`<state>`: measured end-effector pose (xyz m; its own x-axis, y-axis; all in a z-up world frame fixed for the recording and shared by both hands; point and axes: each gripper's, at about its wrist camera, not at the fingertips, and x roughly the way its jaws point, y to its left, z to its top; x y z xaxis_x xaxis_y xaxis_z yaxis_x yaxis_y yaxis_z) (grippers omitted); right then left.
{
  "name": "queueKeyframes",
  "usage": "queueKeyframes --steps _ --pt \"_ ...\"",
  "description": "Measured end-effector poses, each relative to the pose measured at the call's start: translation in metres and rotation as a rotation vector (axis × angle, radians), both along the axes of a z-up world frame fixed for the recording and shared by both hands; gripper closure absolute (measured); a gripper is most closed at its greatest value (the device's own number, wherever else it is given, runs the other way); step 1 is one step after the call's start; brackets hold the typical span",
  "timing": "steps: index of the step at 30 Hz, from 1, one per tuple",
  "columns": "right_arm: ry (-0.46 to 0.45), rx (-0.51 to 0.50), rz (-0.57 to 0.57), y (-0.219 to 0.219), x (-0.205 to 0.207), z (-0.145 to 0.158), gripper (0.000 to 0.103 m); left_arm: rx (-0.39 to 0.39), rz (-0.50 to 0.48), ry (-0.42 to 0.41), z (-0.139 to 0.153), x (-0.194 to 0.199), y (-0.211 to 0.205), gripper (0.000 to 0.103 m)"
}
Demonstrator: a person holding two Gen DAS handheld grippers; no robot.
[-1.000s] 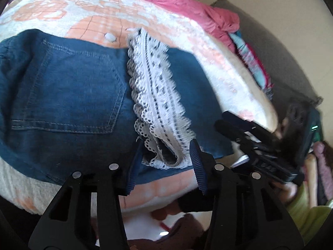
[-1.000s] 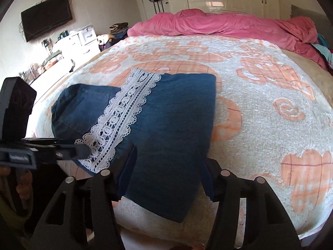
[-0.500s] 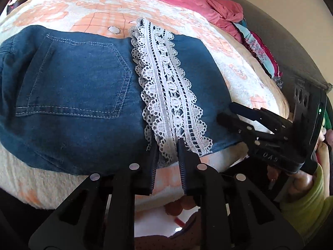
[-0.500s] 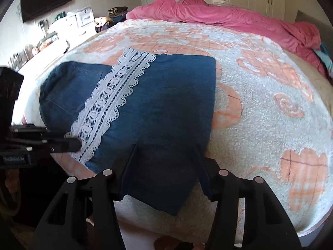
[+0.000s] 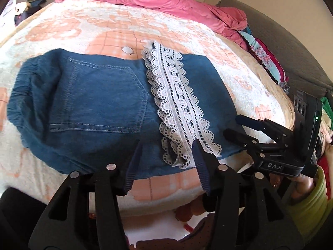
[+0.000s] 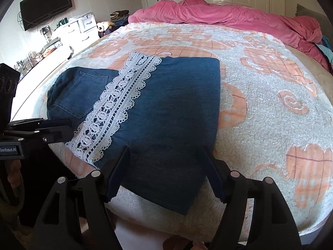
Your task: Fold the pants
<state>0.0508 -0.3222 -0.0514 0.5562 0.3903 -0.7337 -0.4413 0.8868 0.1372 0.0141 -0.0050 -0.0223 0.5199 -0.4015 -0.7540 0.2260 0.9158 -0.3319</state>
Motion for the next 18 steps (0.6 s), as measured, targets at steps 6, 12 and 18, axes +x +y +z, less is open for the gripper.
queueKeyframes --steps 6,12,18 --pt "-0.038 0.029 -0.011 -0.003 -0.003 0.009 0.025 0.049 0.021 -0.039 0.010 -0.006 0.007 0.046" --pt "-0.108 0.075 -0.033 -0.009 -0.006 0.024 0.022 0.073 0.041 -0.074 0.019 -0.012 0.014 0.035" --pt "-0.152 0.112 -0.065 -0.014 -0.006 0.033 0.006 0.093 0.072 -0.101 0.027 -0.014 0.021 0.020"
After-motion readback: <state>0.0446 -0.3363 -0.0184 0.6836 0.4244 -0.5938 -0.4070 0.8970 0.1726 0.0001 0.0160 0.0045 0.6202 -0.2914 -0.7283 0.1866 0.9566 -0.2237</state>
